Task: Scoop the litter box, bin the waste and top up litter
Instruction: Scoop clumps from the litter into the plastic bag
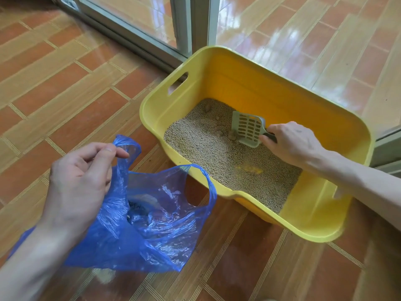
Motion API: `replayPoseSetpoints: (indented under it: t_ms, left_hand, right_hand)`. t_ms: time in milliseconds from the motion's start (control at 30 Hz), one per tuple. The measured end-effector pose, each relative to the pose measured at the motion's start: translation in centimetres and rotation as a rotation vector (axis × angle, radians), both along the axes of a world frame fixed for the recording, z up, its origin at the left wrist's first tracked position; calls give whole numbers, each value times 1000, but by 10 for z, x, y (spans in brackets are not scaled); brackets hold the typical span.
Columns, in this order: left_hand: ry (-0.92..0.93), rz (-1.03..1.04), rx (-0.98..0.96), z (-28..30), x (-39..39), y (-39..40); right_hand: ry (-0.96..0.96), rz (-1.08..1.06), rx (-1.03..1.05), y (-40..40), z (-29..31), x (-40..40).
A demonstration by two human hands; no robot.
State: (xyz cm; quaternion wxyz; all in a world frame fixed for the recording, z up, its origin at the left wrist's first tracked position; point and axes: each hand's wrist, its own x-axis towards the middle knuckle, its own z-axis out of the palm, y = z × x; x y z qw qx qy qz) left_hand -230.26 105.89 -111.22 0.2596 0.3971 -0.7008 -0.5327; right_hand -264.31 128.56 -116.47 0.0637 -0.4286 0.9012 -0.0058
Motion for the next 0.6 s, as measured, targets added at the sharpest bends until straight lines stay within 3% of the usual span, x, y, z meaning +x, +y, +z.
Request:
replayPoseSetpoints:
  t_ms: [233,600]
  left_hand:
    - [29,-23,16,5,1,1]
    - [26,4,11,8,5,-2]
  right_hand:
    - [-223,9,-31,-5,-2,10]
    - [-780,-262,-104,-5,2,39]
